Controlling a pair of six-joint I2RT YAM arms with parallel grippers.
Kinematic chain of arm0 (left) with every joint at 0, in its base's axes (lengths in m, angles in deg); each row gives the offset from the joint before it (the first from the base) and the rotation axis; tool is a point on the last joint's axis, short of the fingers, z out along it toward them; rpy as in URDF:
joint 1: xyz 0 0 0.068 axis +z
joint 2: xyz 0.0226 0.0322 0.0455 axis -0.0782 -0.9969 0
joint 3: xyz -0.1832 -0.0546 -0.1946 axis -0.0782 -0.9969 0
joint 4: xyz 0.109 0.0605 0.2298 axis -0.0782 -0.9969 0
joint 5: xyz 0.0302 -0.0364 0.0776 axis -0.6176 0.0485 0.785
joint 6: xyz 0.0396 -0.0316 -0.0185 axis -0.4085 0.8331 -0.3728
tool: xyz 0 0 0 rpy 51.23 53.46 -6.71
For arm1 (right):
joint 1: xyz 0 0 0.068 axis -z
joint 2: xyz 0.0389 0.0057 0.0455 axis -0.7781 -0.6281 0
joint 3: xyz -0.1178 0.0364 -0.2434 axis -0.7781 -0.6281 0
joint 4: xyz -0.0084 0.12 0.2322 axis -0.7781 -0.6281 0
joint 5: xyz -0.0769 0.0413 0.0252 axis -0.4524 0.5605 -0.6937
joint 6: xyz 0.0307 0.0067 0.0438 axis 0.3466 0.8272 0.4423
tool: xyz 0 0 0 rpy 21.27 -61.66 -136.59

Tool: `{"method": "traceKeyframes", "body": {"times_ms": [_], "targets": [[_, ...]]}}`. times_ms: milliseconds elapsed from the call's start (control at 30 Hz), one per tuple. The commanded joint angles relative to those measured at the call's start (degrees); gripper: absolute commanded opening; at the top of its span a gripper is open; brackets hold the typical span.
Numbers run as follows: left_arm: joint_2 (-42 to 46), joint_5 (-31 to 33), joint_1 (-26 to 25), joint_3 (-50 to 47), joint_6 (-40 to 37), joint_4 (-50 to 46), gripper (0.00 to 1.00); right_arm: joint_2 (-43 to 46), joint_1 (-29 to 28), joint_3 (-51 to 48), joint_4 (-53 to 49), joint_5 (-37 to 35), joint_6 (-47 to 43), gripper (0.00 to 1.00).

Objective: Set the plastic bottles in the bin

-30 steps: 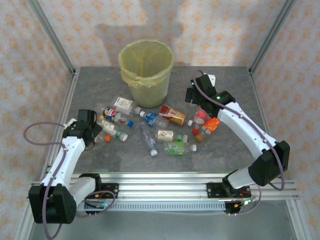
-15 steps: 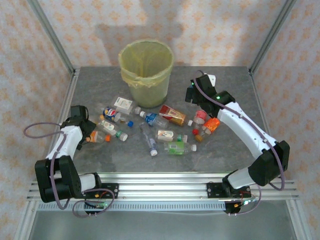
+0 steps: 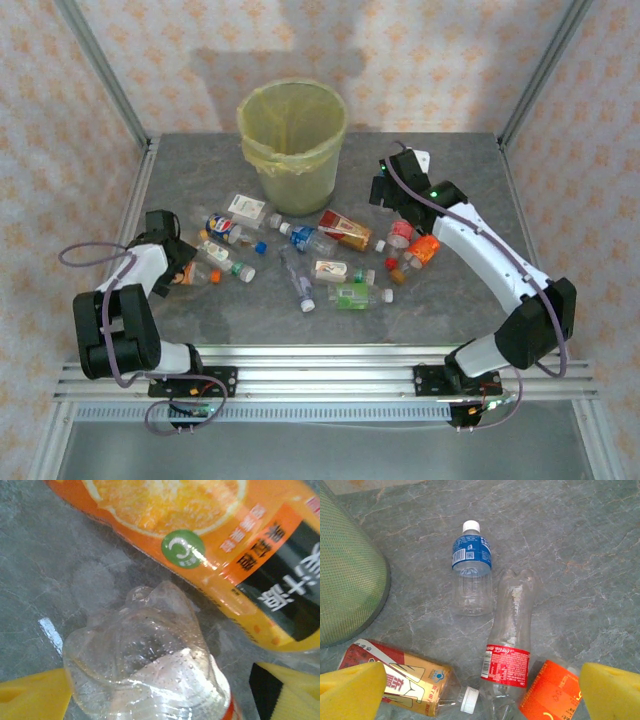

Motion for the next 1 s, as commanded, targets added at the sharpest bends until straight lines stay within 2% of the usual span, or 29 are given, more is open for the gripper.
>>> {"method": "traceKeyframes", "body": {"times_ms": [0, 233, 333, 433, 633, 767, 967], "targets": [[-1.6, 0.18, 0.23, -1.75, 1.46, 0.64, 0.9, 0.22, 0.27, 1.06, -1.57, -2.12, 1.09, 0.99], [-2.48, -0.18, 0.23, -3.73, 2.84, 1.41, 0.88, 2.14, 0.27, 0.04, -1.84, -3.1, 1.57, 0.99], [-3.13, -0.42, 0.23, -3.94, 2.75, 2.13, 0.93, 2.68, 0.27, -0.65, -1.81, -3.26, 1.8, 0.99], [-4.33, -0.78, 0.27, -3.83, 2.63, 2.91, 0.93, 2.76, 0.26, -0.92, -1.84, -3.23, 2.19, 0.99], [-4.85, -1.22, 0.23, -3.92, 2.58, 3.73, 0.79, 2.72, 0.27, -1.0, -2.06, -3.31, 2.5, 0.99], [-3.3, -0.93, 0.23, -3.36, 2.45, 2.14, 0.65, 2.82, 0.27, -0.92, -2.16, -3.56, 2.29, 0.99], [2.01, -0.62, 0.23, -1.76, 1.81, -1.82, 0.54, 2.91, 0.27, -0.85, -2.15, -3.87, 2.16, 0.99]]}}
